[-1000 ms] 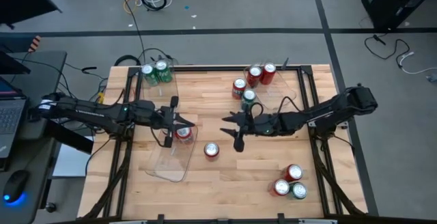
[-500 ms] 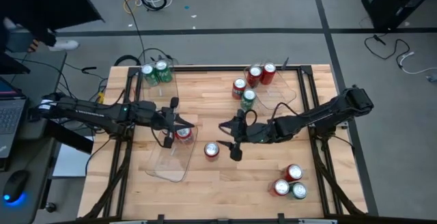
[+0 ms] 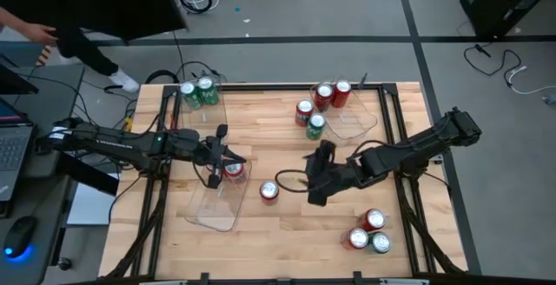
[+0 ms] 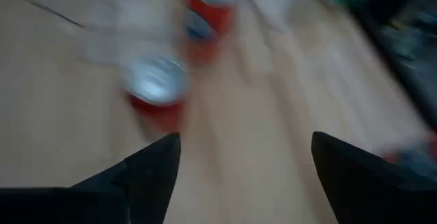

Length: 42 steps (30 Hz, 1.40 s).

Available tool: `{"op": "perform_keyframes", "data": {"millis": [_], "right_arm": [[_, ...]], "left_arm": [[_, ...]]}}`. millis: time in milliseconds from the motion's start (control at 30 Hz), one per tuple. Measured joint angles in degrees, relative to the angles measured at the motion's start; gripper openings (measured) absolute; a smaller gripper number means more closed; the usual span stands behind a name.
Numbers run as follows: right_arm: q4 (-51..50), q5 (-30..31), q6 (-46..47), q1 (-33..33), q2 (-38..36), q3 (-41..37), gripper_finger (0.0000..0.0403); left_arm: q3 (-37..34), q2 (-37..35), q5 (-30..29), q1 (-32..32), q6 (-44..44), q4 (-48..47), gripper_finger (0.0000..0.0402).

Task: Sort soda cans
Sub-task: Put the top green soda can into the top left transparent bin

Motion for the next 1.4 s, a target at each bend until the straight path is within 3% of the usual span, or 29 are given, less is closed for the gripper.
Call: {"op": "perform_keyframes", "data": {"millis": [233,467,667,767,1200,1400], "right_arm": [[-7.83,0.51,3.03,-11.6,0.0,0.1,0.0333],[-7.04,-13.1,-7.12,-27.77,0.22,0.1,0.034],[-7.34,-22.15,-12.93,-36.65,0.85,-0.15,0.034],[-6.57,-26.23,-14.15,-38.82,0.85,-1.26,0.0342],[-3.74,-26.5,-16.13,-41.77,3.59,-6.12,0.0339],[-2.18,-27.78,-15.89,-41.3,6.19,-5.99,0.0302]], "left_arm": [[0.0,0.0,0.0,0.0,-0.25,0.2,0.0007],[0.0,0.0,0.0,0.0,-0.04,0.13,0.0007],[0.02,0.0,-0.02,0.0,0.0,-0.04,0.0007],[0.04,0.0,-0.04,0.0,0.03,-0.09,0.0007],[0.07,-0.02,-0.66,0.23,-2.75,-0.03,0.0007],[0.13,-0.46,-3.05,1.64,-7.25,-0.75,0.0007]]}}
